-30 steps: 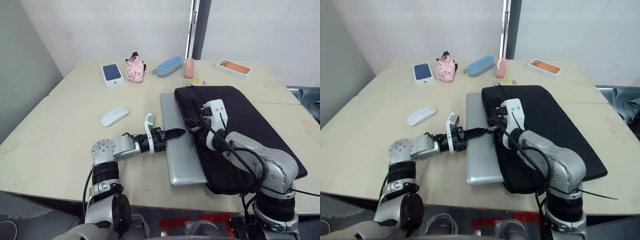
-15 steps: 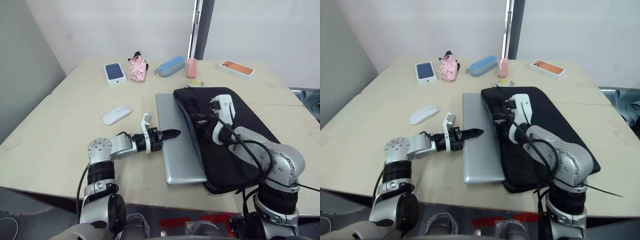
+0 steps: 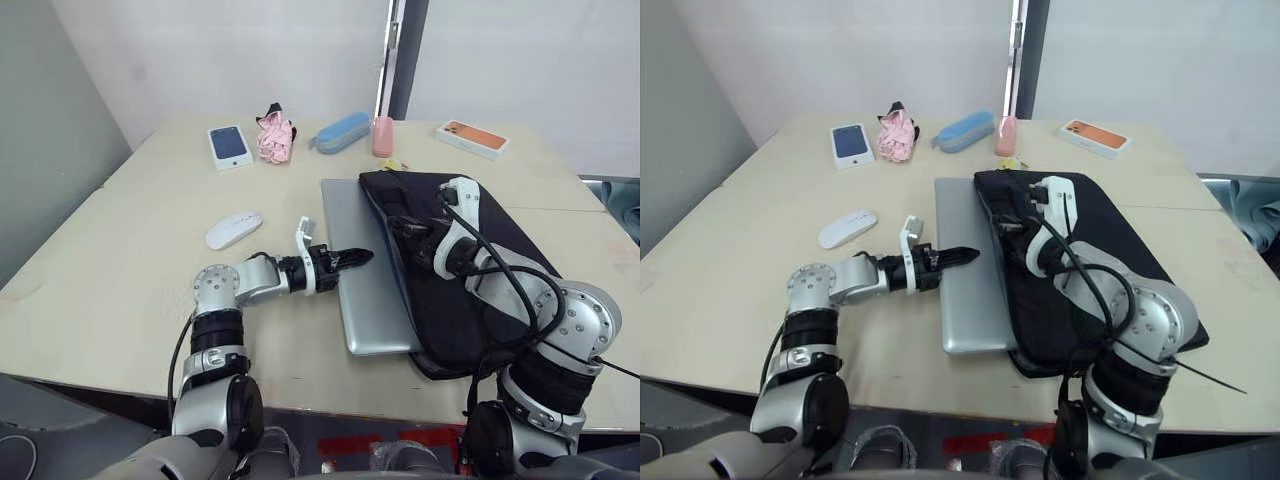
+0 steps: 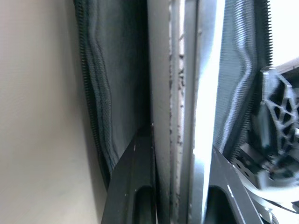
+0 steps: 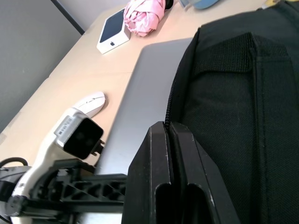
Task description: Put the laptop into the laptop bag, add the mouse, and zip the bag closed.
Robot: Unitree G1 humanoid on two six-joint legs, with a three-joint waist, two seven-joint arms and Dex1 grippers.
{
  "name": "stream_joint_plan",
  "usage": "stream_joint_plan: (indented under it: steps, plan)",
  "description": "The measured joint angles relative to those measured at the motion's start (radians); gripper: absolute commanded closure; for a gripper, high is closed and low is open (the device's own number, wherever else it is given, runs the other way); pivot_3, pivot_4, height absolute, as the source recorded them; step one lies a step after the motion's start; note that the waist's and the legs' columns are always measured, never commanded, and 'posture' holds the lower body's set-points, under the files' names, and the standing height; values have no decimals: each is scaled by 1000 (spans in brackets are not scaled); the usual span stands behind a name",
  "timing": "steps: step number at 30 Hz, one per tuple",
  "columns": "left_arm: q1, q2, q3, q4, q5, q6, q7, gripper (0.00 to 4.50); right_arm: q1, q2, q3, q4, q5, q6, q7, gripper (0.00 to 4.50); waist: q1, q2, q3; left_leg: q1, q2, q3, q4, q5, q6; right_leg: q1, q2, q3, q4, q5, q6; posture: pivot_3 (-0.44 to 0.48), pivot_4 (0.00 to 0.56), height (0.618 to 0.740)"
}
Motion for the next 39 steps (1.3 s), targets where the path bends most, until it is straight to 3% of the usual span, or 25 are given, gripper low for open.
stream_joint_plan:
  steps: [7, 16, 24, 30, 35, 39]
  plan:
    - [22, -31, -49, -4, 51, -73, -27, 4197, -45, 18, -76, 2, 10, 51, -4, 4459, 0, 0, 0, 0, 0, 0, 1, 0, 0, 1, 0, 0, 1, 0, 0, 0, 150, 740]
    - [21, -79, -49, 4, 51, -105, 3, 4197, -45, 77, -83, 1, 6, 75, -13, 4459, -1, 0, 0, 0, 0, -1, 1, 0, 0, 1, 0, 0, 1, 0, 0, 0, 150, 740]
    - [4, -75, -89, 78, 125, -198, -110, 4197, -45, 95, -83, -1, 7, 75, -30, 4459, 1, 0, 0, 1, 0, -1, 1, 1, 0, 1, -1, 0, 1, 0, 0, 0, 150, 740]
    - [-13, -75, -72, 118, 133, -191, -126, 4197, -42, 100, -86, -4, 10, 75, -39, 4459, 2, 0, 0, 1, 0, -1, 1, 1, 0, 1, -1, 0, 1, 0, 1, 0, 150, 740]
    - [-45, -13, -31, 155, 106, -61, -131, 4197, -39, 104, -86, -8, 26, 75, -41, 4459, 1, 1, -1, 1, 0, -1, 1, 1, -1, 1, 0, 0, 1, 0, 0, 0, 150, 740]
    - [-72, 142, -107, 156, 113, 75, -250, 4197, -38, 95, -86, -9, 40, 75, -41, 4459, -2, 3, 0, 1, 0, -1, 0, 1, -2, 0, 0, -1, 2, 0, 0, 0, 150, 740]
